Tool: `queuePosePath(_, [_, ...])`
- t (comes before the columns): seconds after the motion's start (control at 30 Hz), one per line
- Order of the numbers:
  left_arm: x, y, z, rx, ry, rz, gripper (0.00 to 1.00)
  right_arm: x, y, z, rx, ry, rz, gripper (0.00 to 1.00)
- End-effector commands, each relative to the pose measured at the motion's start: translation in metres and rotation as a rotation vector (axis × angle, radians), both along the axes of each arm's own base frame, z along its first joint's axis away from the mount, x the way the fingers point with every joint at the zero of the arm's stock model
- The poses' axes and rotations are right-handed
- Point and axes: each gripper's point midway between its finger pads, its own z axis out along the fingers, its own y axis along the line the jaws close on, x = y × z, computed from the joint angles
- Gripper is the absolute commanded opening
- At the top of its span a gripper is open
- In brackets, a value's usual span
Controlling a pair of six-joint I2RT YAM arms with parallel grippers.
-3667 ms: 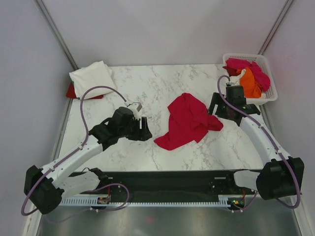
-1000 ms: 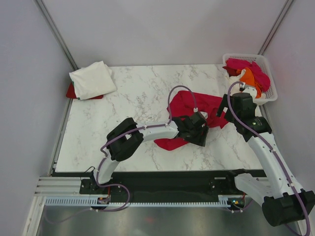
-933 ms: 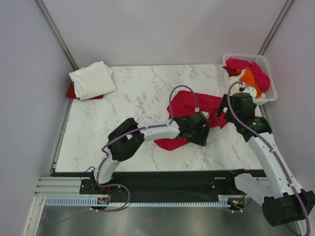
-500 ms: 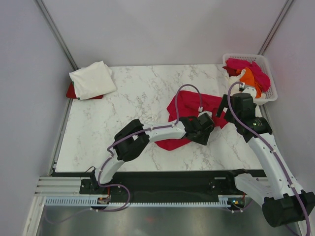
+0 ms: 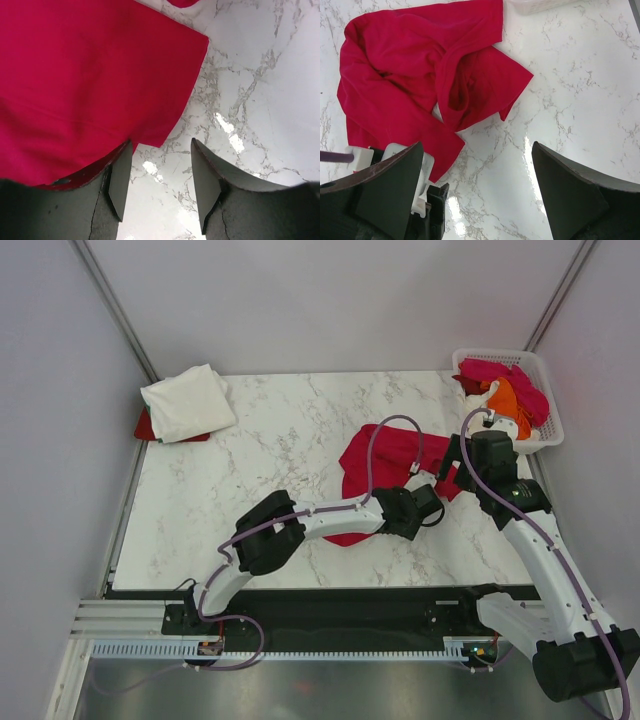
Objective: Fold and stack the t-shirts
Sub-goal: Flatten the tshirt out
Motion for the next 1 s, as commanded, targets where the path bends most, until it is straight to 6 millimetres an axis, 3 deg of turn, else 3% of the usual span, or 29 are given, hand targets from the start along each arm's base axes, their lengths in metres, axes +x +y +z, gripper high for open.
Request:
queuePosePath(0.0, [0.008,-0.006,0.055,-0.027,-0.143,0.005,0.57,0.005,0.002,0.008,0.007,-0.041,0.013,0.98])
queuePosePath(0.37, [0.003,-0.017,0.024,-0.004,-0.084,-0.017,0.55,0.005,0.004,0.002,0.008,-0.029,0.023,0.98])
queuePosePath(0.8, [0.005,-0.007,0.000,0.063,-0.085,-0.006,0.49,0.007,0.004,-0.003,0.006,-0.020,0.023,0.98])
queuePosePath(0.97, [0.003,-0.002,-0.009,0.080,-0.075,0.005,0.32,0.007,0.004,-0.005,0.003,-0.017,0.023,0.98])
